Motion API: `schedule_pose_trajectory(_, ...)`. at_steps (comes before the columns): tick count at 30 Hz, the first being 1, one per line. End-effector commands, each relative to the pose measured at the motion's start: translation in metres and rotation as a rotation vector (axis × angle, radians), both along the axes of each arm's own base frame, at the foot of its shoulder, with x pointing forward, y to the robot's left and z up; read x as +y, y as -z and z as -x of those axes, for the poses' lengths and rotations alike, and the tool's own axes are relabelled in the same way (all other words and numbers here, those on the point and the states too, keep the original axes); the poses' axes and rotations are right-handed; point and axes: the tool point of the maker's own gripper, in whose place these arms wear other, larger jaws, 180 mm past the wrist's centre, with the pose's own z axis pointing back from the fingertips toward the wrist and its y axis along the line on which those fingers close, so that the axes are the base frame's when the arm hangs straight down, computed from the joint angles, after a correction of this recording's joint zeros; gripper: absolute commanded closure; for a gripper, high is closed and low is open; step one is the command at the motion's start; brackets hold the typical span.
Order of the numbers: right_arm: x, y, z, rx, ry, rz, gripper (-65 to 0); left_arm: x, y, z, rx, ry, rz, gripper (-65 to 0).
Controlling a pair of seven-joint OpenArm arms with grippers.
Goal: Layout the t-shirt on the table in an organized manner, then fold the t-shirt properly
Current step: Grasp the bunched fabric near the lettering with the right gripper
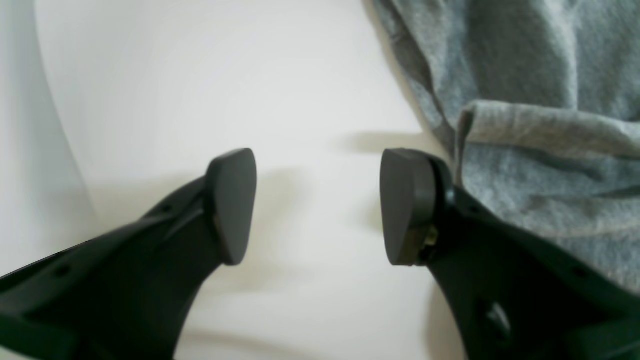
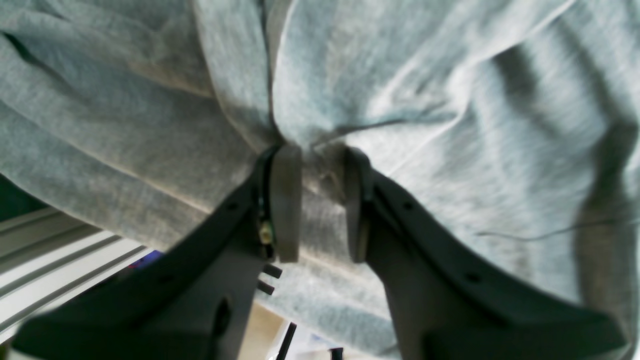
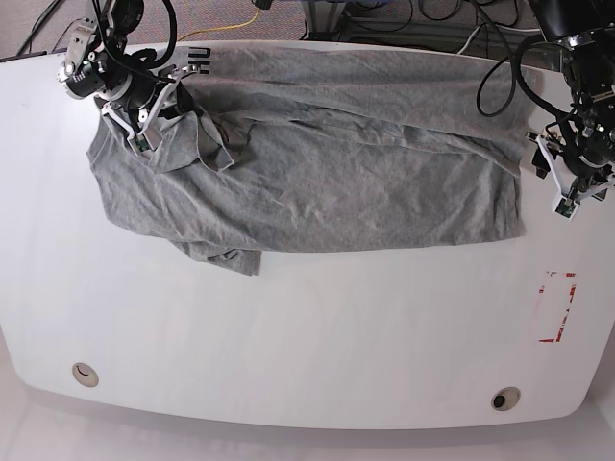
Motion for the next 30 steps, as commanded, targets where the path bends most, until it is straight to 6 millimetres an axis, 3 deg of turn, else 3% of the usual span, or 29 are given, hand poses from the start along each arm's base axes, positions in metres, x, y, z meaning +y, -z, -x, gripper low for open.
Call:
schedule_pose_trajectory(1,-0.002,-0.005,-0.007,-0.036,0.007,-0.009,-12.8,0.006,-0.014,-0.009,-0.041,0.006,-0.021,-36.8)
schedule_pose_trajectory(3,-0.002,-0.003,-0.007,-0.037,0.011,-0.014,-12.0,0.007,-0.014,-0.009,-0.041,0.007,-0.022,-36.8)
schedule_pose_trajectory(9,-0.002,-0.003,-0.007,-0.035,0.012,-0.016,0.0,0.007,-0.014,-0.009,-0.041,0.007,-0.022,-36.8)
schedule_pose_trajectory(15,-0.001,-0.005,-0.009,-0.045,0.011,-0.016,0.0,0.007,-0.014,-0.008,-0.039,0.006,-0.023,-36.8)
schedule_pose_trajectory(30,0.000,-0.041,-0.051,-0.173,-0.023,0.027,0.0,0.008,-0.004,-0.005,-0.013,-0.006,-0.009,-36.8)
